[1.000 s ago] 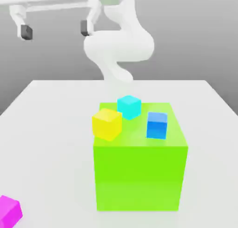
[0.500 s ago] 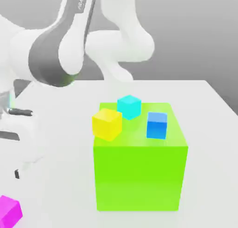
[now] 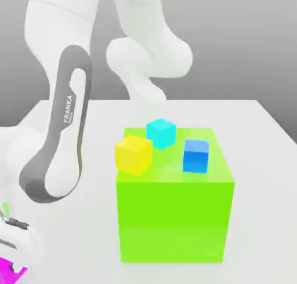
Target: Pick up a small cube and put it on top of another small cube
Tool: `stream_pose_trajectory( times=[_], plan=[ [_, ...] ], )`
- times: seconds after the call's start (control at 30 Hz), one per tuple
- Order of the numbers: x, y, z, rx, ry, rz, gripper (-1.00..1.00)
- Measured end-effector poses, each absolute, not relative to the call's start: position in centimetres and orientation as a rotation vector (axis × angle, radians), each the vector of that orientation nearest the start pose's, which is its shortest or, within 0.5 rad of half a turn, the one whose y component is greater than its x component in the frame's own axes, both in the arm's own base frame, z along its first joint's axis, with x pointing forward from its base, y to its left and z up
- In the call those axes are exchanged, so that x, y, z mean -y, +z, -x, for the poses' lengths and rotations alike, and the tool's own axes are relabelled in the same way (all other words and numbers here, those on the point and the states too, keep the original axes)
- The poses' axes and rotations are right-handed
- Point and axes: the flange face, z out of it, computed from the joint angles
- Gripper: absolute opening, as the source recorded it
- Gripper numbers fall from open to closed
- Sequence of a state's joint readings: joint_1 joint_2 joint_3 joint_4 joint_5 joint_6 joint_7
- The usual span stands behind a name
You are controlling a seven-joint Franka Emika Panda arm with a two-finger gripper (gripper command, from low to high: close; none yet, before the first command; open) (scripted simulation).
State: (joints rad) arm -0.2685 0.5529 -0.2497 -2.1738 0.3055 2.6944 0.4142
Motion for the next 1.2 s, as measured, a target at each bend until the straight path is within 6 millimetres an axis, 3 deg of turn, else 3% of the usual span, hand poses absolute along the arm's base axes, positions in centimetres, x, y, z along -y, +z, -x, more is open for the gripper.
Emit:
stream_pose_trajectory(
  times=[0.13, 0.17, 0.4, 0.47, 0.63, 0.87, 0.93, 0.97, 1.07, 1.1, 1.2],
  plan=[
    [28.6, 19.2, -47.4, -1.733, 0.001, 2.617, -1.00],
    [27.4, 20.4, -47.8, -1.695, 0.005, 2.630, -1.00],
    [15.5, 28.9, -50.3, -1.290, 0.042, 2.768, -1.00],
    [11.0, 31.3, -50.5, -1.143, 0.050, 2.821, -1.00],
    [2.9, 36.9, -48.5, -0.844, 0.057, 2.923, -1.00],
    [-6.0, 43.8, -42.6, -0.460, 0.030, 3.062, -1.00],
    [-8.1, 45.5, -40.4, -0.350, 0.014, 3.102, -1.00],
    [-8.7, 45.1, -39.9, -0.323, 0.009, 3.112, -1.00],
    [-9.1, 41.5, -39.5, -0.300, 0.005, 3.121, -1.00],
    [-9.1, 40.4, -39.4, -0.298, 0.004, 3.122, 1.00],
    [-9.1, 40.4, -39.4, -0.298, 0.004, 3.122, 1.00]
  ],
)
